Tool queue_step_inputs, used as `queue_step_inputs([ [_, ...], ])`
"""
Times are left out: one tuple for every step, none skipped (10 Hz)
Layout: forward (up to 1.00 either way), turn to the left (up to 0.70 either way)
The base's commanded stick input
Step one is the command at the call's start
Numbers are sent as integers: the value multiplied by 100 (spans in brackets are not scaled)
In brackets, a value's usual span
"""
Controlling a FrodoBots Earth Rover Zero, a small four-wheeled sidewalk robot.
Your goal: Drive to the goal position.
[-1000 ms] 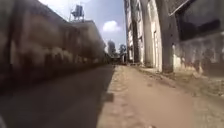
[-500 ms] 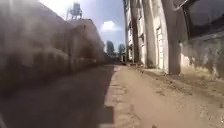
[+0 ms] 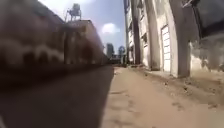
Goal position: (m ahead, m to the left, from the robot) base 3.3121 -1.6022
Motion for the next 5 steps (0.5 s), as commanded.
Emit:
queue_step_inputs([
  [100, 0],
  [100, 0],
  [100, 0],
  [100, -1],
  [100, -10],
])
